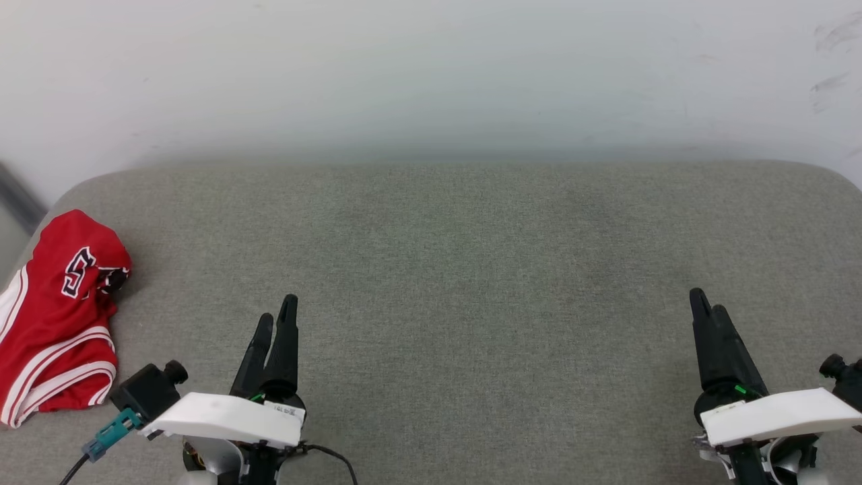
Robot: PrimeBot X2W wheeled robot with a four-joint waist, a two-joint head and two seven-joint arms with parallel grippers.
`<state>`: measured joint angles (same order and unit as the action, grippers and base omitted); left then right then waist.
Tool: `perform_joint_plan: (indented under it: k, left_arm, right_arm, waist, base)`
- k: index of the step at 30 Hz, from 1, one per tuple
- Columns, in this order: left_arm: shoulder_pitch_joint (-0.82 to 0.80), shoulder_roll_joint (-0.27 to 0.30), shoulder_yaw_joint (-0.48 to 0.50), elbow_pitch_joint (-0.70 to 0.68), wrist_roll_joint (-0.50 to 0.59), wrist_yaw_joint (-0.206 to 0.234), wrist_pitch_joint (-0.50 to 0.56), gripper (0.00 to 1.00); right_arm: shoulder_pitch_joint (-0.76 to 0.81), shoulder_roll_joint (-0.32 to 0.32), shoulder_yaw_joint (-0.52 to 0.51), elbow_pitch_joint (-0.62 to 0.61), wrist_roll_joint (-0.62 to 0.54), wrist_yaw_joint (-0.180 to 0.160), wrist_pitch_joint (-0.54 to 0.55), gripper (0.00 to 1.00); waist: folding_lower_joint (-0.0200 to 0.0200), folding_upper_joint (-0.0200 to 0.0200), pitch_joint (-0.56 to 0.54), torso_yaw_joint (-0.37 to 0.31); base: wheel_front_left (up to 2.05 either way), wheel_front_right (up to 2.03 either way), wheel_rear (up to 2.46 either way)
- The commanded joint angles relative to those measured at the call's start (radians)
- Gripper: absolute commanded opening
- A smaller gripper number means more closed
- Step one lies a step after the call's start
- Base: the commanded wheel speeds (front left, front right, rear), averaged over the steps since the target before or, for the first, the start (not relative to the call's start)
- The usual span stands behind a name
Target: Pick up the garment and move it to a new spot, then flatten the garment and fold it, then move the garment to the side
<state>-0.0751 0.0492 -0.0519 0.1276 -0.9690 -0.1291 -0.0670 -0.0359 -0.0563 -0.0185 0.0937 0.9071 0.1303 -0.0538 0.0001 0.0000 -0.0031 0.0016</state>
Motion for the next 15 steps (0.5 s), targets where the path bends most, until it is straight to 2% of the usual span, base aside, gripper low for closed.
perform_joint_plan:
  k: [1,6,15]
  left_arm:
    - [-0.005,0.004,-0.002,-0.01,0.061,0.002,-0.015,1.0]
    - [-0.009,0.006,-0.011,0.003,0.171,0.011,-0.031,1.0]
    - [-0.016,0.012,-0.021,0.01,0.307,0.026,-0.055,1.0]
  right_arm:
    - [-0.003,-0.001,0.003,-0.024,-0.065,0.001,0.001,1.0]
    - [-0.003,0.002,0.003,-0.036,-0.181,0.001,0.016,1.0]
    - [0.01,0.005,-0.034,-0.062,-0.331,0.0,0.04,1.0]
  waist:
    - [0.0,0.0,0.0,0.0]
    - [0.0,0.0,-0.001,-0.001]
    - [-0.0001,0.0,-0.003,0.0]
  base:
    - [0.0,0.0,0.0]
    - [0.0,0.0,0.0]
    - [0.0,0.0,0.0]
